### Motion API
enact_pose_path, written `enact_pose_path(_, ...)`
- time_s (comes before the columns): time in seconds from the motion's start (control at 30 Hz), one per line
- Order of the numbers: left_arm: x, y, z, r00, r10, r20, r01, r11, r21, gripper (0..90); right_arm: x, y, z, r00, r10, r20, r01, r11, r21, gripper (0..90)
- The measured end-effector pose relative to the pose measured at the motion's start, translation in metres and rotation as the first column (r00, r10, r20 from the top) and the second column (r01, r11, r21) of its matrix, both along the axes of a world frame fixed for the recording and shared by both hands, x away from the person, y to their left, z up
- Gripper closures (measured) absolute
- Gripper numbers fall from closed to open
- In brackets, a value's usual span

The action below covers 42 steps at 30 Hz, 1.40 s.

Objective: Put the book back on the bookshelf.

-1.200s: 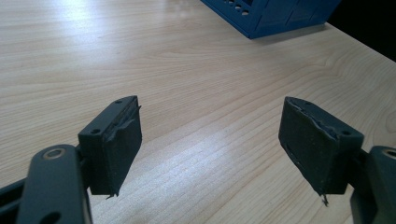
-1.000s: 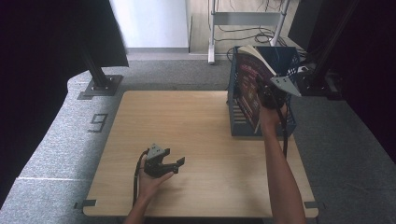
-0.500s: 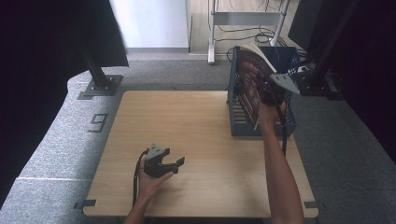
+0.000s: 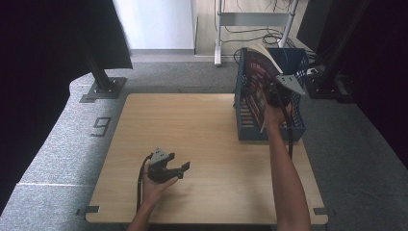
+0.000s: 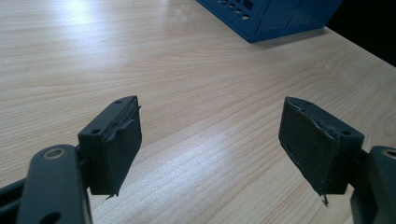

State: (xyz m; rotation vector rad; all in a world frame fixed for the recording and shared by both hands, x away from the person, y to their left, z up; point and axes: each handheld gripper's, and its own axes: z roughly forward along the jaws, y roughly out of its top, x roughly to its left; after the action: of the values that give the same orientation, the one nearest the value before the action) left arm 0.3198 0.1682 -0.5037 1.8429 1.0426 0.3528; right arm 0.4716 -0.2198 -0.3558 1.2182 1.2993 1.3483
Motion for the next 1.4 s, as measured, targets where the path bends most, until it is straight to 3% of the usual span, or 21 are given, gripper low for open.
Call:
enact_pose_path(0.77,-0.001,0.000,0.001,1.0000,-0.004,0.003,0.004,1.0000,-0.003,21.1,0.016,0.010,-0.004,1.0000,-0.004,0.005,0.004,0.999,-0.046,81.7)
enact_pose_path(1.1,0.000,0.002,0.002,1.0000,0.001,0.004,-0.001,1.0000,-0.004,21.1,0.028,0.008,-0.010,0.9992,-0.038,0.011,0.039,0.999,-0.023,81.7)
enact_pose_path(1.4,0.000,0.001,0.001,1.0000,0.002,0.005,-0.002,1.0000,-0.004,21.0,0.032,0.009,-0.008,0.9989,-0.042,0.019,0.043,0.999,-0.031,81.7)
